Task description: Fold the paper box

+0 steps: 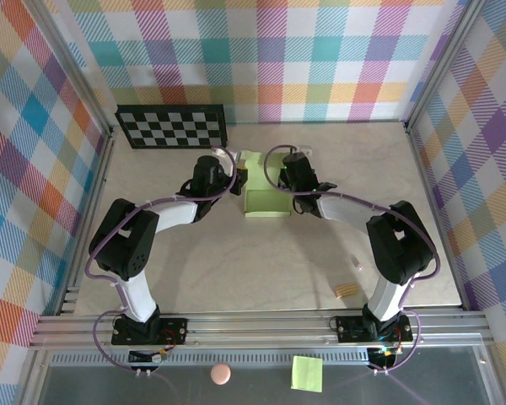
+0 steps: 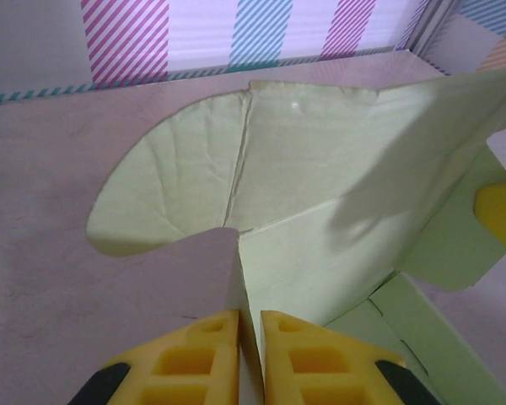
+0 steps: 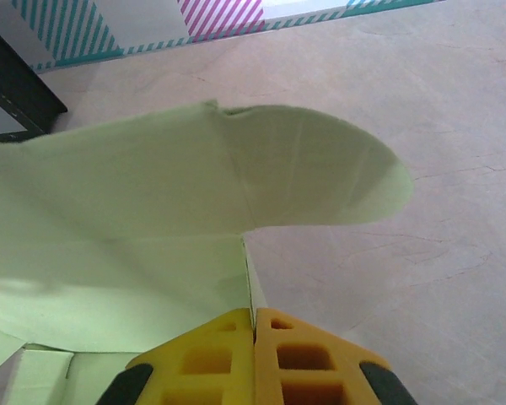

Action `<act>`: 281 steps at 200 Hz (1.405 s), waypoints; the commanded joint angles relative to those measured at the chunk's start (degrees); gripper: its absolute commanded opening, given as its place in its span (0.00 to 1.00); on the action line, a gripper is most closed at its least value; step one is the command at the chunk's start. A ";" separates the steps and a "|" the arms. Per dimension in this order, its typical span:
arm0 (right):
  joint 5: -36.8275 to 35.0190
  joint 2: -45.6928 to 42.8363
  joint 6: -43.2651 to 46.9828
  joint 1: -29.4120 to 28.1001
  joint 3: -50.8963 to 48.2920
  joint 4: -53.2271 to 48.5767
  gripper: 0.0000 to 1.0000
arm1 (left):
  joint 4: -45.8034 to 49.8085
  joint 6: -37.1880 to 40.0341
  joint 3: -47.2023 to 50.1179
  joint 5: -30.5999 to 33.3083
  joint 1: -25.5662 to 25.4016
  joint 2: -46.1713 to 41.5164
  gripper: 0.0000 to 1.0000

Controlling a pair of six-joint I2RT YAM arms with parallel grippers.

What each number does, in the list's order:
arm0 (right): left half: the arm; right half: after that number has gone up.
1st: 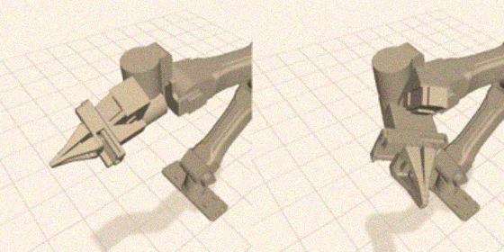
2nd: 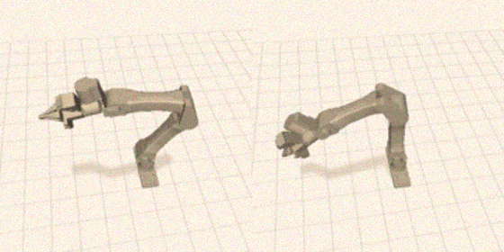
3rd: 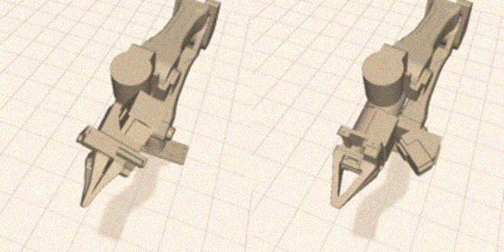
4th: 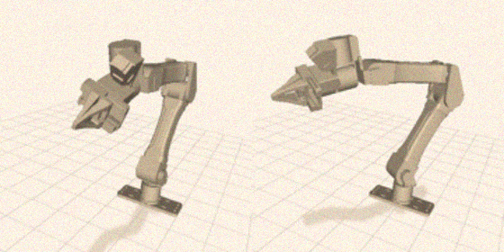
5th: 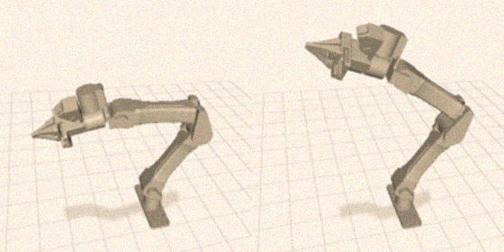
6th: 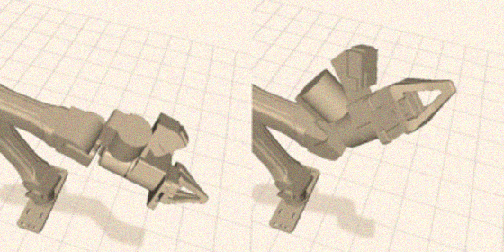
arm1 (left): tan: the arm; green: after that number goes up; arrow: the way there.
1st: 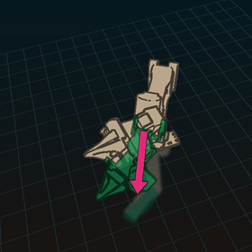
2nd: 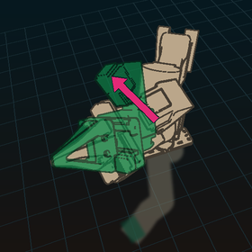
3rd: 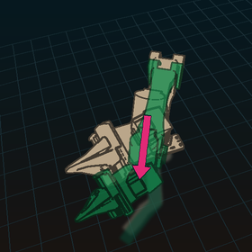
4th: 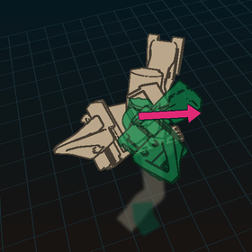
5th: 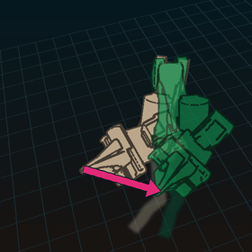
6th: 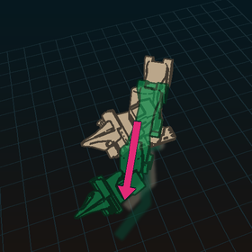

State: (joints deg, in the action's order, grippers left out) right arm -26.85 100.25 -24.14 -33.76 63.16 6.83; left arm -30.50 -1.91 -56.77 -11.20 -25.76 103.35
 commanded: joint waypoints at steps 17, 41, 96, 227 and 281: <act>-0.92 1.79 1.57 -1.91 -0.91 7.85 0.00 | -3.23 0.17 0.74 -2.07 -1.65 0.87 0.14; -1.45 1.82 1.81 -2.69 -1.86 9.08 0.00 | -3.20 0.37 1.08 -1.68 -2.43 0.85 0.16; -3.31 1.80 2.68 -3.72 -4.73 12.22 0.00 | -3.96 0.37 2.44 -1.03 -3.24 0.85 0.16; -5.63 -1.35 3.54 -5.75 -13.76 19.07 0.00 | -5.98 -0.20 7.84 0.45 -4.83 -1.62 0.20; -7.78 -1.92 6.57 -6.23 -17.92 24.80 0.00 | -5.79 -0.36 13.80 1.36 -4.83 -8.12 0.40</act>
State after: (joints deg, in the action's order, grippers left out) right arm -34.96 99.04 -19.86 -39.09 47.59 28.51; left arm -36.01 -1.93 -45.47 -9.21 -29.56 99.48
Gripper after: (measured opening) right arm 0.062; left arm 0.357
